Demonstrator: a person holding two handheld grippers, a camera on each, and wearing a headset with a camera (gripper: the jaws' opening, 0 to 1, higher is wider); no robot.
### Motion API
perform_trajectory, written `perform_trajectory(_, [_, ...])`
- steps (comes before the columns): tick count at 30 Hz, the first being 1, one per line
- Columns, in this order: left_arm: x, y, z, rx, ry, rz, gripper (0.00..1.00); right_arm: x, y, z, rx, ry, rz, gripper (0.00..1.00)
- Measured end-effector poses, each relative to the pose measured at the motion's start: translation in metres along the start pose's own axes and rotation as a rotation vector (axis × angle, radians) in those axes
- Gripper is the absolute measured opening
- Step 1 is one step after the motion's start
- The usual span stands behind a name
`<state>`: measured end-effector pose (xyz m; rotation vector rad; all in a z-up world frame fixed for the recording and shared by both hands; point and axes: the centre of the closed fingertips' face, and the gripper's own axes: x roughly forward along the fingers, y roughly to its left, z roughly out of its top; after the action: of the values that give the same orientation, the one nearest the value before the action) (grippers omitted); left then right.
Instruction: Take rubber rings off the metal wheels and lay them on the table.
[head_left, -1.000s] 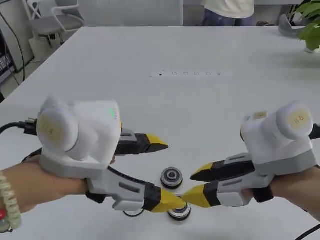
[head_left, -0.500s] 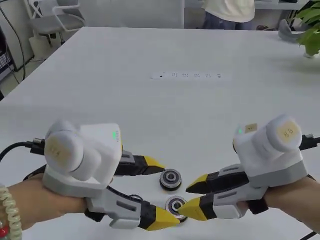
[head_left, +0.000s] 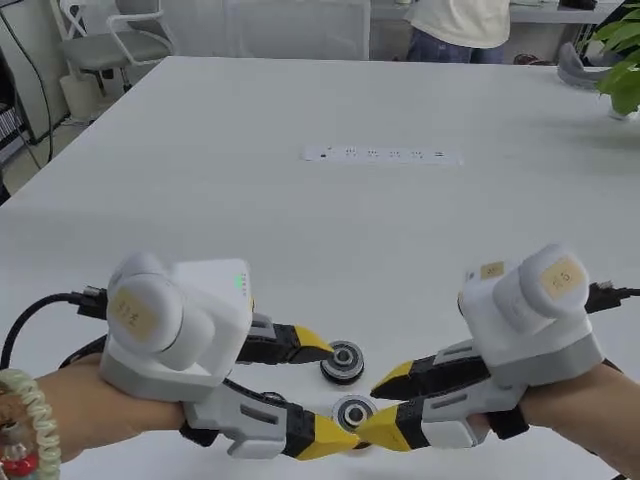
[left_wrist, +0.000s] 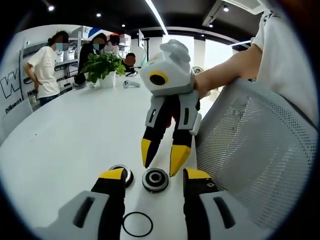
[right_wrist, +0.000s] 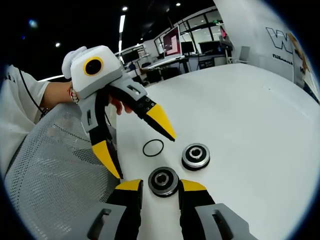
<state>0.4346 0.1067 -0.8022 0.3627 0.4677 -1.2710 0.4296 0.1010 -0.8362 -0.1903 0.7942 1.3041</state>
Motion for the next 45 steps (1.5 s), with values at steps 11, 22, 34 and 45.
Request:
perform_trajectory(11, [0.018, -0.004, 0.001, 0.043, -0.004, 0.013, 0.26, 0.003, -0.003, -0.011, 0.0, 0.047, -0.007, 0.26])
perform_trajectory(22, [0.024, 0.0, -0.019, 0.039, 0.053, 0.035, 0.14, 0.006, -0.003, -0.016, -0.033, 0.071, -0.018, 0.28])
perform_trajectory(34, [0.025, -0.003, -0.024, 0.018, 0.066, 0.033, 0.08, 0.008, -0.006, -0.02, -0.123, 0.099, -0.037, 0.23])
perform_trajectory(45, [0.026, -0.003, -0.025, 0.006, 0.054, 0.043, 0.07, 0.007, -0.007, -0.022, -0.209, 0.133, -0.051, 0.14])
